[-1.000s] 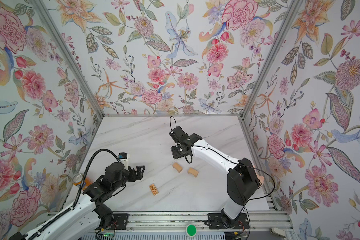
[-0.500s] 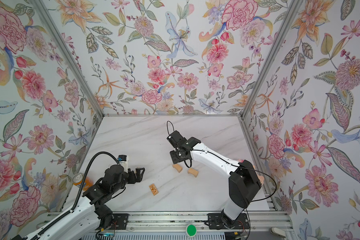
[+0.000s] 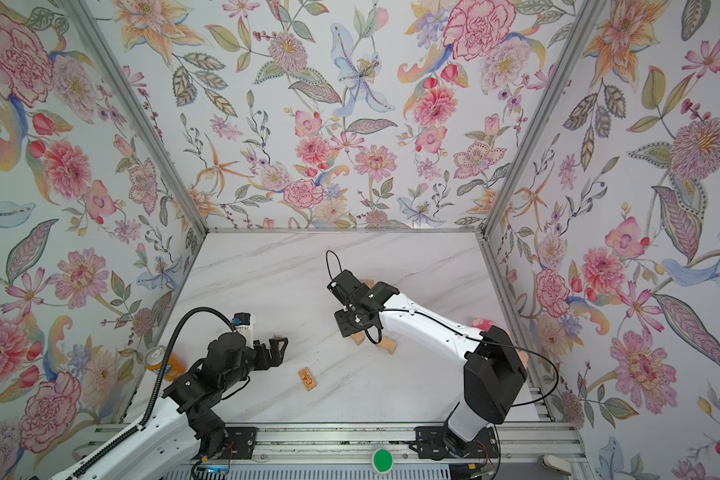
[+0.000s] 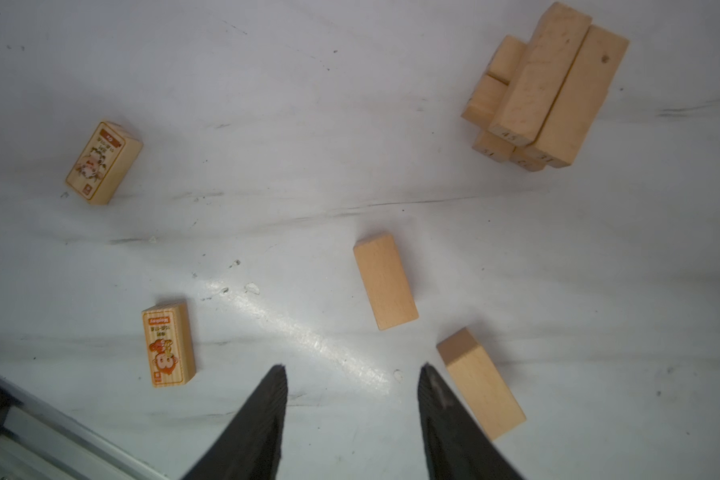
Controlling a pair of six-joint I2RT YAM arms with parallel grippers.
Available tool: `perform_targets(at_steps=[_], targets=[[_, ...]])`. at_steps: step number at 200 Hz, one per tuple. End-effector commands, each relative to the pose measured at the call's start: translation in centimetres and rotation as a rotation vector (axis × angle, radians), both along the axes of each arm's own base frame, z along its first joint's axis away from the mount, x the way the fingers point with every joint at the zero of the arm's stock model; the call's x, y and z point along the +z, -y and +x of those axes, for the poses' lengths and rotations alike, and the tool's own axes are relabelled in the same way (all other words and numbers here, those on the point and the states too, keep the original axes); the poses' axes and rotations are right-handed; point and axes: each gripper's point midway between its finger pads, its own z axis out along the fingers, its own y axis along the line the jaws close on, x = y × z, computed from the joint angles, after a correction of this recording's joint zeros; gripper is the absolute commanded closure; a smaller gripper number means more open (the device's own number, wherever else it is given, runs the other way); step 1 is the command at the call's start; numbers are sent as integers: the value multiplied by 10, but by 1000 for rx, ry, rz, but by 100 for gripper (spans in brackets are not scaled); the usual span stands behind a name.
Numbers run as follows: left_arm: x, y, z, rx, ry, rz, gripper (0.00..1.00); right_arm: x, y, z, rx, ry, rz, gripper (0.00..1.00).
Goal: Build the wood block tower
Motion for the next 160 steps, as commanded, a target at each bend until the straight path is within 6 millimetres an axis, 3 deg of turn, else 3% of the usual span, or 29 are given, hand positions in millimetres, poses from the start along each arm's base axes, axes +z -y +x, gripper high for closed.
perform_targets(at_steps=[1,44,98,160], targets=[[-12,-8,-5,35,-30,-2,2,-6,-11,-30,58,-34,-9,47],[-18,-11,-10,49,-44,-9,2,-11,-22,-52,83,-40,-20,45],[-18,-13,-12,61,-32,-36,2,-15,-32,-72,109,-50,-22,32],[-21,-14,-13,65,-34,-33,2,-41,-47,-90,134,-75,-71,23]])
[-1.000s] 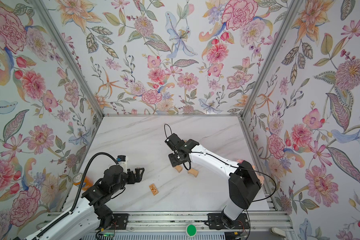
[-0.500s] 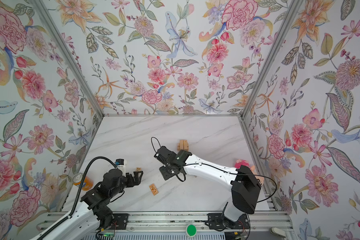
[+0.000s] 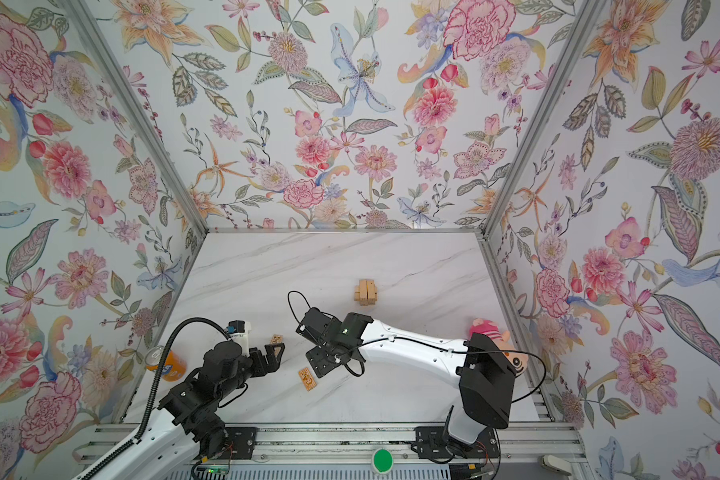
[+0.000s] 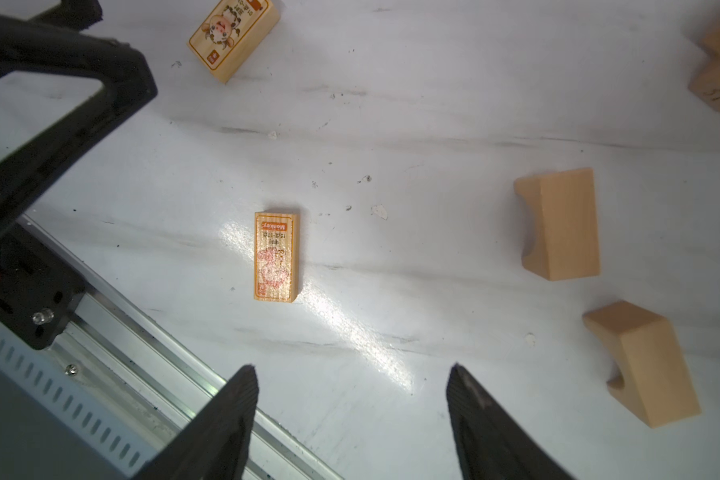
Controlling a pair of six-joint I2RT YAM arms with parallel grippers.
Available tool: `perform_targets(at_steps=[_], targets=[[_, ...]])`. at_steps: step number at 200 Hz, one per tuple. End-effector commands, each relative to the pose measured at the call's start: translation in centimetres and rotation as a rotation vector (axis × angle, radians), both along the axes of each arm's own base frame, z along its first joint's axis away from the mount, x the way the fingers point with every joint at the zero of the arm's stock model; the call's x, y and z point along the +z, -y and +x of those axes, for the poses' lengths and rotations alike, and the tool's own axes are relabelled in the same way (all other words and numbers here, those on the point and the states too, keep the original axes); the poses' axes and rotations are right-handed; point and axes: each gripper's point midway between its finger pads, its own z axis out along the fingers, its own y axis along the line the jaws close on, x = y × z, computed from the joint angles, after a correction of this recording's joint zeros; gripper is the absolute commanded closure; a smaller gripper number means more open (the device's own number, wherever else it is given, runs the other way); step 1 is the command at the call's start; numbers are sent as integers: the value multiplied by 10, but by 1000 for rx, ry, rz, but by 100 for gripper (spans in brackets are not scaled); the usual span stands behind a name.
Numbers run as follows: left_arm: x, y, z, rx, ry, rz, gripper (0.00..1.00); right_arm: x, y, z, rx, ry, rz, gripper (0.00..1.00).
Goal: Build the wood block tower
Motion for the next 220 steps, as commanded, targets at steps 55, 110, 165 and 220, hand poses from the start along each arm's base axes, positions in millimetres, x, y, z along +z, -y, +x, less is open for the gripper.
perform_targets(at_steps=[55,110,165,220], targets=[[-1,-12,1,60,-12,27,2,-41,-20,-16,0,-7,-26,20],[28,-12,19,70,18,83,1,-65,-30,-21,22,21,-78,20],[37,-19,43,88,7,86,1,-84,-33,-24,27,0,-78,20],[43,-31,48,117,14,95,1,-96,-25,-16,17,28,-135,21]])
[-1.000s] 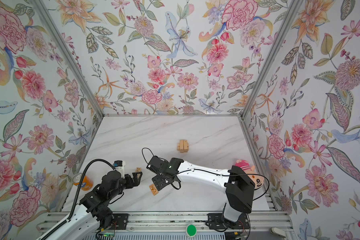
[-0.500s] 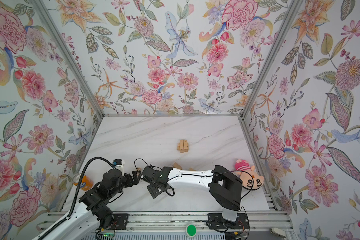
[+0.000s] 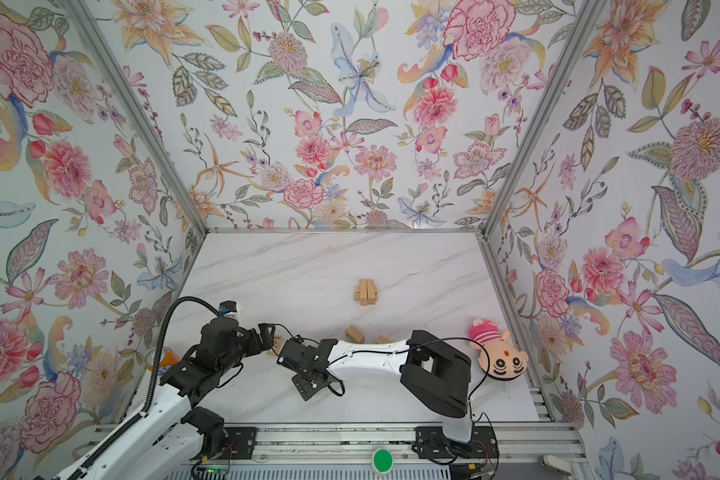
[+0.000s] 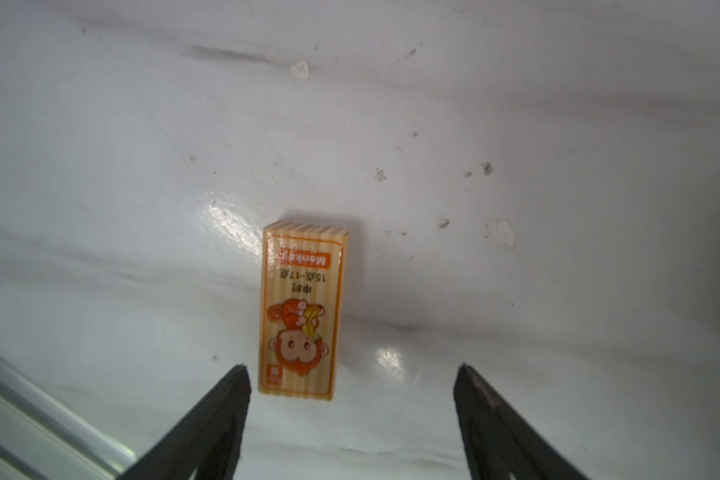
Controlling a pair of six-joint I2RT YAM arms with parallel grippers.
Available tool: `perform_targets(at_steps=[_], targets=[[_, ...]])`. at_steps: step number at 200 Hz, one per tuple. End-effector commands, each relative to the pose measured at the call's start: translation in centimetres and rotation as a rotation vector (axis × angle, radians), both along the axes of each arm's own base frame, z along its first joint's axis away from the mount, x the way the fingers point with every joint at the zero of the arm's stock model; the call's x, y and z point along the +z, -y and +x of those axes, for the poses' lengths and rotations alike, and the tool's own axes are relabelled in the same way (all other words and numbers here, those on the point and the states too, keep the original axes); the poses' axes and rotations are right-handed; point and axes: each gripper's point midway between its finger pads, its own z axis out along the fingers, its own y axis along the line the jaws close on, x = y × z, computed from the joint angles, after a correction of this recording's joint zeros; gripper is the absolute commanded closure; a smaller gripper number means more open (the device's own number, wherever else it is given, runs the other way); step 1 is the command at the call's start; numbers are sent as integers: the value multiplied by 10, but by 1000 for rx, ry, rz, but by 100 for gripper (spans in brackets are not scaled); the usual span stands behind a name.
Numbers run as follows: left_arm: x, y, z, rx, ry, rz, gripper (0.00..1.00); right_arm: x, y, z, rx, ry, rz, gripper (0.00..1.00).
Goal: Build the wood block tower
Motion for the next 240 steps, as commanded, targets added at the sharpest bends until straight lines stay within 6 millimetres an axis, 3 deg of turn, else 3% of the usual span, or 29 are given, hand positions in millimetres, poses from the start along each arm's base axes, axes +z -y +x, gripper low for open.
perform_targets(at_steps=[1,71,103,132,162,240], targets=[[13,1,5,-21,31,3,1,-12,11,7,-26,29,-53,21],[15,-2,8,-19,35,0,1,-7,37,28,-70,95,-146,21],[15,-2,9,-25,39,-4,1,1,38,30,-74,100,-138,21],[15,-3,8,-22,42,-4,1,17,33,28,-116,86,-81,22],[12,-7,6,-13,46,-5,1,35,13,17,-131,49,9,22],[16,-5,0,-11,88,-61,1,20,-2,20,-284,10,41,21]])
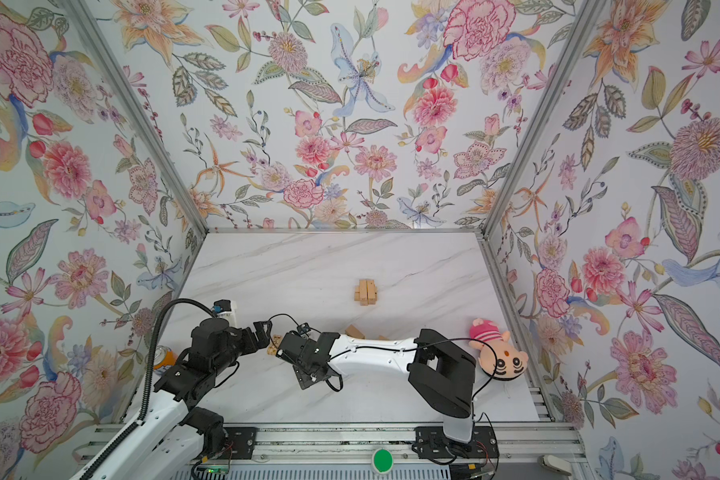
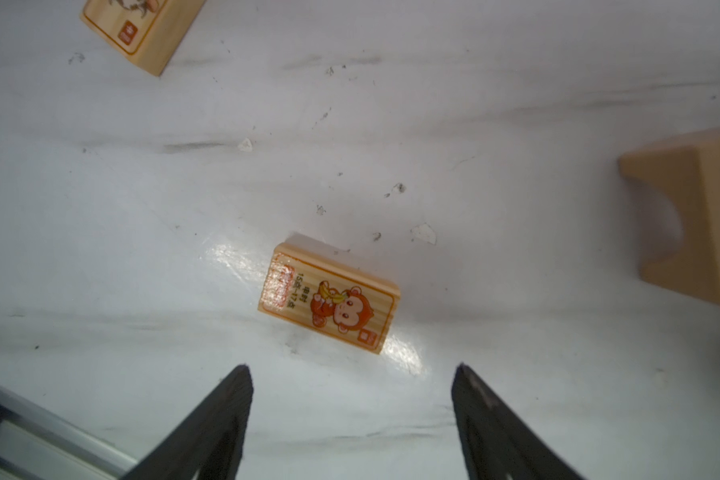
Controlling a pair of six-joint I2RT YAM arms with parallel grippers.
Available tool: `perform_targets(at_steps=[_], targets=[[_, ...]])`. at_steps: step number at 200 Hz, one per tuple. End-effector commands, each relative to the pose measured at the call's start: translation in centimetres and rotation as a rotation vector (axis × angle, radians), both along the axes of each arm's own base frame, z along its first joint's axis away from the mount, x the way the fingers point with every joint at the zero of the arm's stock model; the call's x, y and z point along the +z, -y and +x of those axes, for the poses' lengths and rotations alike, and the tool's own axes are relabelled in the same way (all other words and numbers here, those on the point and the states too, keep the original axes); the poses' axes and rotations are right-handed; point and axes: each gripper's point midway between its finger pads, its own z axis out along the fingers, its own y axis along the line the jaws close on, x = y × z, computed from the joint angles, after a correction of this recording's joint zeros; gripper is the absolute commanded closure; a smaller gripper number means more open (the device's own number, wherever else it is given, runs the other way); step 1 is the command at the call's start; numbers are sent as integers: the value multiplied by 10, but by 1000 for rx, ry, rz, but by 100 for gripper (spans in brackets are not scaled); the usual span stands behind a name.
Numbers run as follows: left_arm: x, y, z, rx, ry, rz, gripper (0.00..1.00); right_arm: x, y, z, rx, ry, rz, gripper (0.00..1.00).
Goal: Build the wood block tower
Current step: 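Lower the open right gripper around the monkey card block and close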
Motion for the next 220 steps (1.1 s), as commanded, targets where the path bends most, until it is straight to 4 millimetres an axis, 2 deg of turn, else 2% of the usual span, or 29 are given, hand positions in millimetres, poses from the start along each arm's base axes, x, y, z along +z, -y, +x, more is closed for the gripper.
perform_targets(at_steps=[1,59,98,129,220], targets=[[5,0,0,4,22,-27,1,-4,-5,3,-67,-10,5,21],[6,-1,1,10,39,-41,1,-15,-9,7,-108,-13,-16,19],[3,3,3,0,39,-66,1,-20,-7,13,-137,-2,-54,20],[0,4,4,-9,43,-76,1,-19,-14,14,-147,-7,-53,21],[-5,7,6,-42,47,-101,1,-32,-8,12,-217,-38,-101,24]])
